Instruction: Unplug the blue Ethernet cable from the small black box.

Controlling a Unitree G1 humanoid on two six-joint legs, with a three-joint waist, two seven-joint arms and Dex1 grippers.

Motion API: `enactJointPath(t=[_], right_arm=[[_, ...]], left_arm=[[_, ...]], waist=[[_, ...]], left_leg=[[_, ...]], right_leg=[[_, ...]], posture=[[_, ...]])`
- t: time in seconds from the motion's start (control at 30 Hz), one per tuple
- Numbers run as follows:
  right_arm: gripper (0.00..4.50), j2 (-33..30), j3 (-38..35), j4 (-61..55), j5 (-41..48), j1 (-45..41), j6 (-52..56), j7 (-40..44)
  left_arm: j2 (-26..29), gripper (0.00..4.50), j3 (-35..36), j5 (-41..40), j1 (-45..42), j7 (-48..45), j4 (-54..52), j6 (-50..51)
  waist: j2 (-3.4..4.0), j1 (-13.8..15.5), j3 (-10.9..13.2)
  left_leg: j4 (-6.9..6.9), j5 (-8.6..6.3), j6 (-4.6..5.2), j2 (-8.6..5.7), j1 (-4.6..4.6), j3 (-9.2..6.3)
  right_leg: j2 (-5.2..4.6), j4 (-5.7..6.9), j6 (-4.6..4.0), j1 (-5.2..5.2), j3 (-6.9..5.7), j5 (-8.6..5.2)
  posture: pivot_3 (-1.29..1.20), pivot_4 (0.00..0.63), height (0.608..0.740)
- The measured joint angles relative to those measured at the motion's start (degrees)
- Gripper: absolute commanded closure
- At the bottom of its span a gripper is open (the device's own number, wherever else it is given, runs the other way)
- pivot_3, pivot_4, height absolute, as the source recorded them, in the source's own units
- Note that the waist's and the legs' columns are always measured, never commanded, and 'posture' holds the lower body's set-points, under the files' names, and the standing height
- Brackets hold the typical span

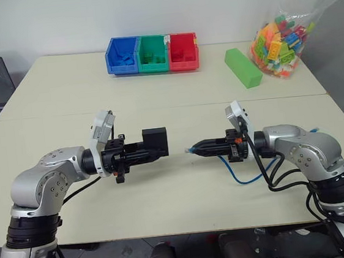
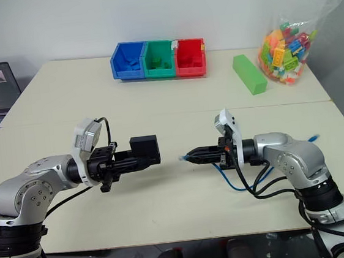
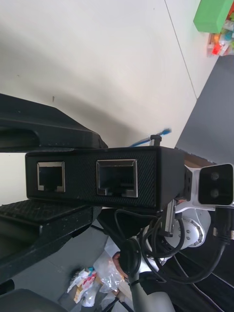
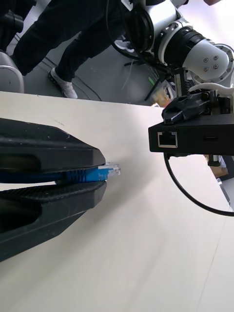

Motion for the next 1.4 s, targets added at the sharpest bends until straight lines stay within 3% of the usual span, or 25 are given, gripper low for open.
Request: enactJointPath(t=[0.2, 0.4, 0.53, 0.6, 0.73, 0.9, 1.03, 1.23, 1.4], right_arm=[[4.47, 2.8, -0.3, 5.0, -5.1, -1.1, -5.2, -3.5], [4.47, 9.6, 1.2, 39.2, -27.1, -12.6, -30.7, -20.7], [4.47, 11.7, 1.2, 59.2, -34.9, -19.4, -41.6, -28.3], [3.77, 12.5, 0.7, 65.6, -36.4, -21.1, -44.7, -29.5], [2.90, 13.5, -0.9, 70.6, -37.3, -22.4, -46.9, -29.2], [1.82, 13.4, -2.9, 68.8, -36.9, -21.8, -46.7, -25.7], [0.87, 11.7, -3.1, 56.7, -35.6, -18.5, -45.6, -20.0], [0.84, 10.6, -1.7, 29.0, -28.4, -10.2, -34.2, -9.7], [0.84, 12.0, 1.1, 16.6, -26.5, -8.1, -26.3, -9.1]], left_arm=[[0.0, 3.70, 0.2, 0.3, 0.7, 0.3, 0.0, -0.4], [-0.1, 3.70, 1.3, 2.6, 4.6, 3.2, -0.5, -2.2], [-0.3, 3.70, 1.4, 4.6, 6.7, 4.8, -1.2, -4.5], [-0.6, 3.70, 1.6, 4.7, 7.6, 5.6, -1.4, -4.7], [-0.8, 3.70, 1.9, 4.7, 8.7, 7.2, -3.1, -5.5], [-2.9, 3.70, 2.9, 5.5, 9.6, 10.6, -3.2, -7.2], [-7.3, 3.70, 3.6, 10.3, 7.8, 17.0, 0.6, -13.0], [-14.6, 3.70, 5.7, 23.4, 2.3, 32.8, 14.0, -29.7], [-16.5, 3.70, 6.4, 29.0, 1.8, 38.3, 23.8, -39.1]], waist=[[0.00, -0.2, 0.0], [0.01, -0.6, 0.0], [0.01, -0.5, 0.0], [0.01, -0.5, 0.0], [0.02, -0.5, 0.0], [0.04, -0.5, 0.0], [0.05, -0.1, 0.0], [0.04, 0.1, 0.0], [0.04, 0.1, 0.0]], left_leg=[[0.02, 0.00, 0.00, 0.01, 0.02, 0.02], [0.00, 0.00, -0.01, 0.00, -0.04, 0.11], [0.01, 0.02, -0.03, -0.01, -0.41, 0.13], [0.02, 0.03, -0.05, -0.01, -0.51, 0.13], [0.03, 0.02, -0.04, -0.02, -0.54, 0.13], [0.06, 0.02, -0.03, -0.01, -0.52, 0.06], [0.10, 0.03, -0.03, -0.01, -0.50, 0.02], [0.11, 0.02, -0.02, 0.00, -0.52, 0.04], [0.11, 0.02, -0.02, 0.00, -0.51, -0.03]], right_leg=[[0.00, 0.01, 0.02, 0.00, 0.03, -0.01], [0.00, 0.02, -0.11, -0.13, 0.11, 0.07], [-0.05, 0.03, -0.13, -0.45, 0.10, 0.08], [-0.09, 0.02, -0.14, -0.51, 0.09, 0.09], [-0.12, 0.01, -0.14, -0.52, 0.09, 0.09], [-0.11, 0.12, -0.13, -0.52, 0.04, 0.09], [-0.10, 0.19, -0.13, -0.51, -0.01, 0.09], [-0.19, 0.16, -0.13, -0.50, 0.00, 0.09], [-0.24, 0.19, -0.13, -0.51, -0.07, 0.09]], posture=[[0.00, 0.150, 0.740], [0.00, 0.150, 0.740], [0.00, 0.150, 0.740], [0.00, 0.150, 0.740], [0.00, 0.150, 0.740], [0.00, 0.150, 0.740], [0.00, 0.150, 0.740], [0.00, 0.150, 0.740], [0.00, 0.150, 0.740]])
